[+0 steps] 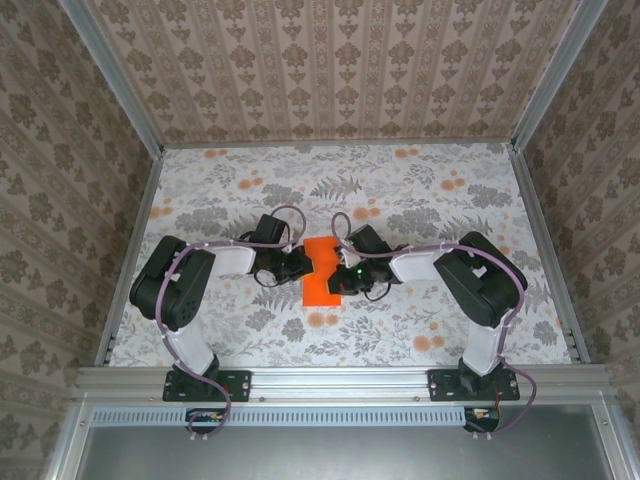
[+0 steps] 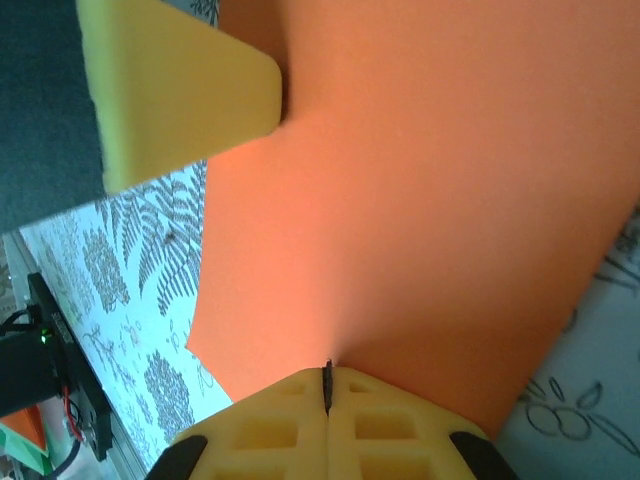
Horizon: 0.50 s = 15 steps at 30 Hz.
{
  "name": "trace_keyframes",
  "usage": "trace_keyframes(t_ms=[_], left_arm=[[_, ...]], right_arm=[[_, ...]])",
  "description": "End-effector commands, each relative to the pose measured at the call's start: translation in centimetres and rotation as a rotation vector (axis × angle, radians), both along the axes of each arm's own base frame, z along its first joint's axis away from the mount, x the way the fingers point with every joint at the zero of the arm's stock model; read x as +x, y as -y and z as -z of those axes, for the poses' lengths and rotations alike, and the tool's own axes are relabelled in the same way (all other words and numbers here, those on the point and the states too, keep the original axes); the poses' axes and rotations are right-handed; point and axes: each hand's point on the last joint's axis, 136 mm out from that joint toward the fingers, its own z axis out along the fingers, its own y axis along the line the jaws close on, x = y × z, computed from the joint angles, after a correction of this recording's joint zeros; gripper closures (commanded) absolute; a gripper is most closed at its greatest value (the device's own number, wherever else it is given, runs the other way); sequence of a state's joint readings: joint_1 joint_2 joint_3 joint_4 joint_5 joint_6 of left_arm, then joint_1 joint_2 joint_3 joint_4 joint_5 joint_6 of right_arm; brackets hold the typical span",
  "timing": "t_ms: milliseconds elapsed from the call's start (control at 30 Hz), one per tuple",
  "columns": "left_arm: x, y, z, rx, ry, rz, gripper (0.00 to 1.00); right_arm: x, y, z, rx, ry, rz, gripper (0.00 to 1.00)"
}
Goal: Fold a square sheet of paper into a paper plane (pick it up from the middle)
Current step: Fold the square sheet of paper in half at the center of the table.
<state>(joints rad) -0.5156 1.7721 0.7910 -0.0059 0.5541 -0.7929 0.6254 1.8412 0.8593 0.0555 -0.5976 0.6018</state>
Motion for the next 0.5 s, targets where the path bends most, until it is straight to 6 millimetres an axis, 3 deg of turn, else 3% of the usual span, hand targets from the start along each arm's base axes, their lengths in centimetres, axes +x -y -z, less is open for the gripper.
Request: trace_keyframes(t_ms=[0, 100, 200, 367, 467], left_arm=[[-6.9, -7.2, 8.4, 0.370, -0.275, -0.064, 1.00], [-6.9, -7.2, 8.4, 0.369, -0.276, -0.065, 1.00], [-6.9, -7.1, 8.4, 0.368, -0.273, -0.063, 1.00], [-6.7, -7.0, 8.1, 0.365, -0.269, -0.060, 1.00], [-6.7, -7.0, 8.0, 0.365, -0.267, -0.060, 1.00]], right_arm=[[-3.9, 3.1, 2.3, -0.080, -0.099, -0.051, 1.00], [-4.8, 4.5, 2.2, -0.086, -0.105, -0.064, 1.00], [-4.7, 4.8, 0.8, -0.064, -0.076, -0.068, 1.00], [-2.2, 3.1, -3.6, 0.011, 0.026, -0.049, 1.00], [-0.9, 1.5, -4.6, 0.037, 0.051, -0.039, 1.00]])
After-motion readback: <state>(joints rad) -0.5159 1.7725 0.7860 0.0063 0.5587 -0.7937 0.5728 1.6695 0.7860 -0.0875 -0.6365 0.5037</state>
